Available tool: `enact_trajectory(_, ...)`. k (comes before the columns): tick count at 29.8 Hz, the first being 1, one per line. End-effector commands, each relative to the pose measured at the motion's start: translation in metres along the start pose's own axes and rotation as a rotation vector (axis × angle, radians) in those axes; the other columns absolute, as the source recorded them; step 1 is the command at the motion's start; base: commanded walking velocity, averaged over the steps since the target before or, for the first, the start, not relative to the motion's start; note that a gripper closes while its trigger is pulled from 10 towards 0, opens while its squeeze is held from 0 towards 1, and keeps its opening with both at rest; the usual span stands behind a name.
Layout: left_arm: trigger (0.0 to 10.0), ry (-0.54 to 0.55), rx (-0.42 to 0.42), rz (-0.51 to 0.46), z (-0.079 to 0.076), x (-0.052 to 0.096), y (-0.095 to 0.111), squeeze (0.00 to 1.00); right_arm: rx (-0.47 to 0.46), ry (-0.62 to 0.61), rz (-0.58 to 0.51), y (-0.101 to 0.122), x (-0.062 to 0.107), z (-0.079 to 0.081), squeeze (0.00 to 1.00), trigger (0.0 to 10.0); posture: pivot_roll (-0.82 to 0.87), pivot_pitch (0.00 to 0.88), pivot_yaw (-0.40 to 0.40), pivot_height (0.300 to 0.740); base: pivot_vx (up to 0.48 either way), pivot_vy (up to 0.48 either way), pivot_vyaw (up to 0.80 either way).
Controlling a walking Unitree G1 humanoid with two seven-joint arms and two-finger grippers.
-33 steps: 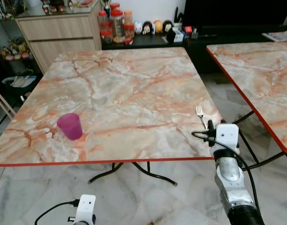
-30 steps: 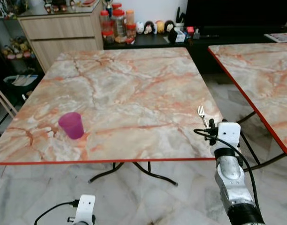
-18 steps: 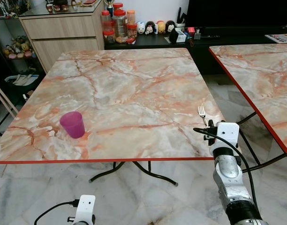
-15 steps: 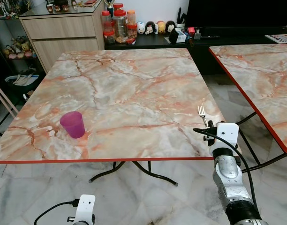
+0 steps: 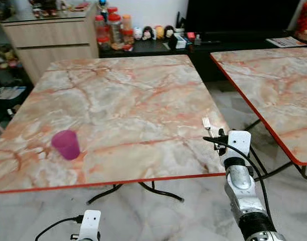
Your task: Setting the table
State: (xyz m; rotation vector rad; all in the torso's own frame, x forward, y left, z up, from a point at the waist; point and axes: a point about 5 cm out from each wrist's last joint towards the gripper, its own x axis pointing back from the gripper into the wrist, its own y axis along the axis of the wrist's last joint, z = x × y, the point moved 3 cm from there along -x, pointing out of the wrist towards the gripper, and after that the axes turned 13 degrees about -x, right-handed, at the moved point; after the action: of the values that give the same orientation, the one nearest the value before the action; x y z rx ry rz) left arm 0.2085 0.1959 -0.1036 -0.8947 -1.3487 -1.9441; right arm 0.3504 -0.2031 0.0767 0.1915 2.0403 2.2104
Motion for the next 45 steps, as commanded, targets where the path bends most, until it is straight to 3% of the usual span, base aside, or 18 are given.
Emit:
enact_trajectory(1,10.0,0.013,-0.011,0.020,0.004,0.001,-0.006,0.00,-0.004,0.010,-0.011,0.003,-0.002,0.005,0.00,10.0,-0.06,0.000,0.008,0.740,0.401,0.000,0.00)
enact_trajectory(12,10.0,0.011,-0.005,0.021,0.004,0.001,-0.007,0.00,-0.005,0.007,-0.010,0.002,-0.002,0.002,0.00,10.0,-0.06,0.000,0.009,0.740,0.391,0.000,0.00)
enact_trajectory(26,10.0,0.003,0.004,0.019,0.002,0.001,-0.009,0.00,-0.013,0.018,-0.010,0.001,0.000,0.005,0.00,10.0,-0.06,0.000,0.008,0.740,0.000,0.000,0.00)
enact_trajectory(45,10.0,-0.007,-0.016,0.024,0.002,0.002,-0.011,0.00,-0.022,0.015,0.027,-0.013,0.015,0.007,0.00,10.0,-0.07,0.000,0.011,0.740,0.000,0.000,0.00)
